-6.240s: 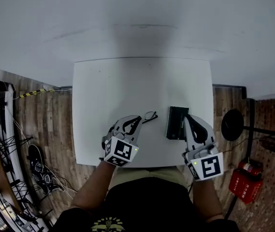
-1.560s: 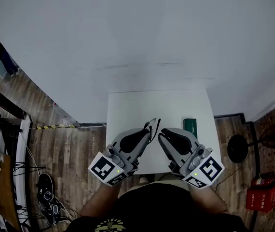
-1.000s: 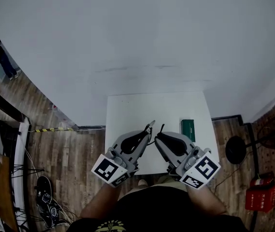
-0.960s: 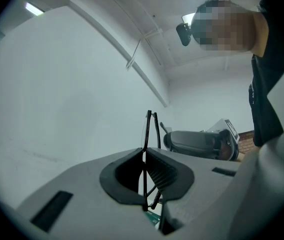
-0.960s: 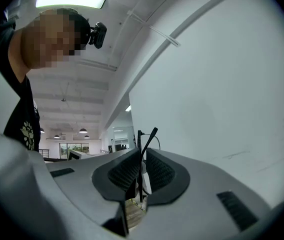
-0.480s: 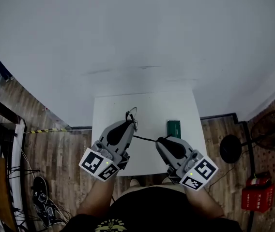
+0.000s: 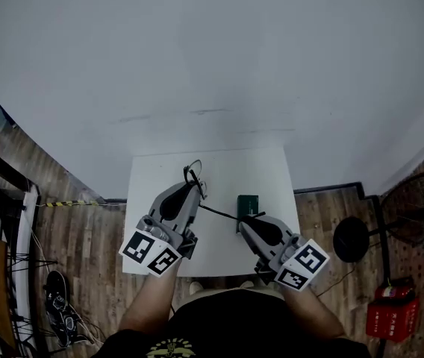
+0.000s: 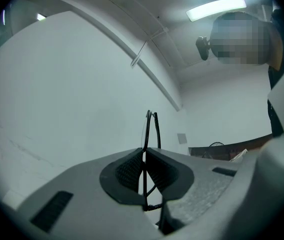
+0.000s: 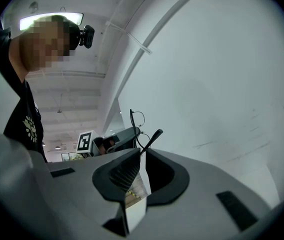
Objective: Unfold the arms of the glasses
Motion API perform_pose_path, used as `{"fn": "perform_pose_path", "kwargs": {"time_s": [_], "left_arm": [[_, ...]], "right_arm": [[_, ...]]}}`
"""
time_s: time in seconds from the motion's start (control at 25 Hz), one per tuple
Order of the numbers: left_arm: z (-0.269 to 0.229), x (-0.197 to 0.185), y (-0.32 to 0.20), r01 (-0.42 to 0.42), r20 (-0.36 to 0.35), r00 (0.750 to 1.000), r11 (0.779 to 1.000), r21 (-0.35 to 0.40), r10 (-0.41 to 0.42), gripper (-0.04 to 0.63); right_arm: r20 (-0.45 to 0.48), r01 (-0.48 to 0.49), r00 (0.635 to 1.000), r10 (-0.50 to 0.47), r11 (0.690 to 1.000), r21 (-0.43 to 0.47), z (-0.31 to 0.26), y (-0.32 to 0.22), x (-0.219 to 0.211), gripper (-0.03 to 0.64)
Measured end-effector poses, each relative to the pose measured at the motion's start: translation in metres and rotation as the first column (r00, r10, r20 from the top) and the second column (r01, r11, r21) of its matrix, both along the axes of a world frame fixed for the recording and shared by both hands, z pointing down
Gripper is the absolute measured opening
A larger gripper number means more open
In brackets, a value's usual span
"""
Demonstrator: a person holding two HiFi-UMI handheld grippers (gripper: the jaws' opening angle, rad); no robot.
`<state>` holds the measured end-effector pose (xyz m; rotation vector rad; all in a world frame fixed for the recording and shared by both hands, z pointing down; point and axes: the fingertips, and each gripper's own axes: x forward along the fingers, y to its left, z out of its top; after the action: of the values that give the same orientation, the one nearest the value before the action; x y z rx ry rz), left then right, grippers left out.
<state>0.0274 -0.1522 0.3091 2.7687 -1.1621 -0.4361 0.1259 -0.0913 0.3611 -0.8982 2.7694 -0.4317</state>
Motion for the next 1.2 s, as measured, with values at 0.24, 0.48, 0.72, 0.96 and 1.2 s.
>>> {"fn": "perform_pose_path", "kwargs": {"time_s": [0.24,0.48,0.72,0.96,1.2], "left_arm": [[0.002,0.012,-0.003,0.075,-0.002,0.997,0.997,-0.004,-0.075,0.023],[0.008,0.01,0.001,0.169,0.023,0.985,0.986,-0.015,-0.168,0.023],[0.021,-0.005,-0.001,0.292,0.076,0.954,0.956,-0.027,-0.289,0.023],[0.047,-0.026,0.018,0.349,0.145,0.93,0.935,-0.055,-0.339,0.023],[0.07,0.002,0.012,0.274,0.204,0.945,0.96,-0.062,-0.257,0.023]], "right_arm": [[0.014,0.078,0.997,-0.078,0.997,-0.026,0.01,-0.01,0.018,0.031],[0.017,0.169,0.986,-0.168,0.985,-0.042,0.016,-0.014,0.022,0.053],[0.023,0.2,0.98,-0.199,0.978,-0.057,0.031,-0.031,0.038,0.104],[0.037,0.171,0.985,-0.17,0.985,-0.018,0.013,-0.03,0.044,0.11],[-0.001,0.141,0.99,-0.141,0.99,0.023,-0.002,-0.027,0.036,0.11]]}}
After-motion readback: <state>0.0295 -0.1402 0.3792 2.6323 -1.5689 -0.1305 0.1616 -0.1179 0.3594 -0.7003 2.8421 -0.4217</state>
